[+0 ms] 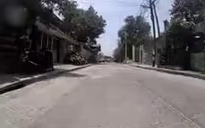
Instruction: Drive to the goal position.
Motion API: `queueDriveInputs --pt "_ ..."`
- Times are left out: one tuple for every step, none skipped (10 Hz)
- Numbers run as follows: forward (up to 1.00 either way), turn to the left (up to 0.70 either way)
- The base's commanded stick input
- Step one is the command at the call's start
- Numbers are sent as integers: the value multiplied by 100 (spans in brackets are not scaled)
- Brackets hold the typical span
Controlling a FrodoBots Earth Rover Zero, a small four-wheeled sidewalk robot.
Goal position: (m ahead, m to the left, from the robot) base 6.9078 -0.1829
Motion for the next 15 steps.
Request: queueDriveInputs --pt "100 0" --pt "100 13" --pt "100 3" --pt "100 0" --pt "100 0" --pt "100 0" --pt "100 0" --pt "100 0" --pt "100 0" --pt "100 0" --pt "100 0" --pt "100 0" --pt "100 0" --pt "100 0" --pt "100 0"
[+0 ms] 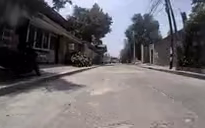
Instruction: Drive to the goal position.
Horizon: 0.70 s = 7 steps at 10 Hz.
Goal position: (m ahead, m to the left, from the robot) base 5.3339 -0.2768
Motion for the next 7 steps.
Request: queueDriveInputs --pt "100 0" --pt "100 0" --pt "100 -15" --pt "100 -28" --pt "100 -37" --pt "100 -31" --pt "100 0"
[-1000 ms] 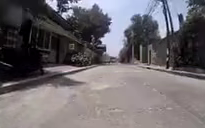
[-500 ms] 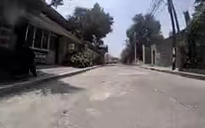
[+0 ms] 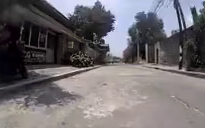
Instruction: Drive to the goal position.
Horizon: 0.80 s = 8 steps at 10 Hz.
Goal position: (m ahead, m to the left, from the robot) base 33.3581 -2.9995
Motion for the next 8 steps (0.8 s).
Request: queueDriveInputs --pt "100 0" --pt "100 0" --pt "100 0" --pt "100 0" --pt "100 0" --pt "100 0" --pt "100 0" --pt "100 0"
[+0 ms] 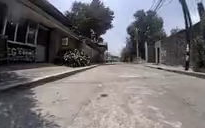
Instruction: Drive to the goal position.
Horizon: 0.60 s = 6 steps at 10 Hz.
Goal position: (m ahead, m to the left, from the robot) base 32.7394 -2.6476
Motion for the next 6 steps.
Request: queueDriveInputs --pt "100 0" --pt "100 -5" --pt "100 -14" --pt "100 -15" --pt "100 -23" --pt "100 -28"
